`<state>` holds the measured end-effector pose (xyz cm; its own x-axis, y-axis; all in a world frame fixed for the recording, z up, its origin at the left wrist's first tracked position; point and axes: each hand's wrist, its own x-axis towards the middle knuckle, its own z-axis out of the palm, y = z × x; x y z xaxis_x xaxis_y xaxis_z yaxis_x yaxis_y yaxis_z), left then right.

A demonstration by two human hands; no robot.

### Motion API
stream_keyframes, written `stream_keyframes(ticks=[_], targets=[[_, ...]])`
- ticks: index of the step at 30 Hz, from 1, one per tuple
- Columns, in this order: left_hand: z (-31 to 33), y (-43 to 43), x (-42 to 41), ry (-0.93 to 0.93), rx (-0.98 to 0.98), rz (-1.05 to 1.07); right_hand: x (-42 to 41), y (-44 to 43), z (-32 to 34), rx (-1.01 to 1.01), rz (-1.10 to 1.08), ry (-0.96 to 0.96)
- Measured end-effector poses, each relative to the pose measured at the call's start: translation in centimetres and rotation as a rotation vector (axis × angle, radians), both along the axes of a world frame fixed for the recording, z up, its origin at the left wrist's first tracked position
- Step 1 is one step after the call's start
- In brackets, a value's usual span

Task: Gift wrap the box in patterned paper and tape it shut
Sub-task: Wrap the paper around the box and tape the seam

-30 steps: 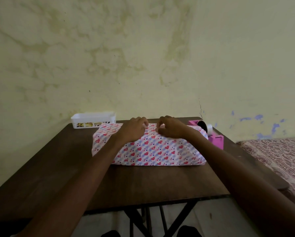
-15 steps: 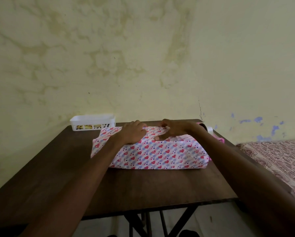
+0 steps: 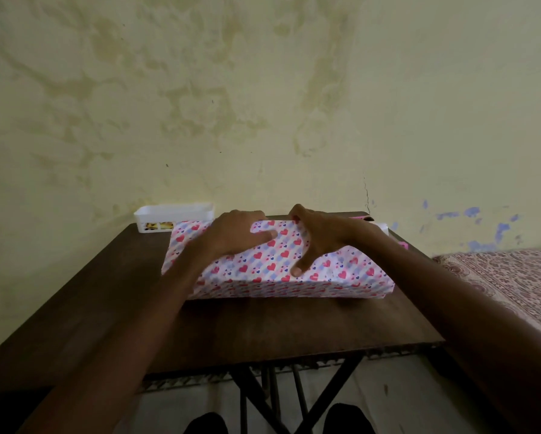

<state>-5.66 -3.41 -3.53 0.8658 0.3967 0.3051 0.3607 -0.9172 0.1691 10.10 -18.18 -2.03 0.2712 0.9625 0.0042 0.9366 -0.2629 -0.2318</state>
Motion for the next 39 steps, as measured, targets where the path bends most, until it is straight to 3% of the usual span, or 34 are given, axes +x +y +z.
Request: stream_keyframes(ticks=[4,7,13,17,22,26,31,39], targets=[[3.0,-0.3,-1.8,0.332,-0.244,-0.074,-1.0,-0.8,0.0,0.008,0.011,-0.050],[2.9,-0.3,-2.0,0.327,-0.256,-0.090,-1.7,-1.4,-0.1,0.037,-0.008,-0.122],[0.1,-1.8,-1.8,0.152,0.110,-0.016,-2.2,-2.2,-2.5,0.198,-0.032,-0.470],[-3.0,-2.1,-0.8,0.049,0.276,0.017,-1.2,-1.9,-5.5,0.272,-0.047,-0.554],[-4.0,-0.7,0.5,-0.073,0.113,0.087,-0.5,-2.2,-5.7,0.357,-0.017,-0.383],[-2.4,0.2,1.3,0.050,0.077,0.037,0.6,-1.8,-3.8,0.420,-0.022,-0.178],[-0.9,1.4,2.3,0.135,0.006,0.042,1.7,-0.5,-2.5,0.320,-0.020,-0.129],[-0.2,3.6,4.2,0.269,-0.271,0.007,3.1,1.1,-1.6,0.173,-0.025,-0.027]])
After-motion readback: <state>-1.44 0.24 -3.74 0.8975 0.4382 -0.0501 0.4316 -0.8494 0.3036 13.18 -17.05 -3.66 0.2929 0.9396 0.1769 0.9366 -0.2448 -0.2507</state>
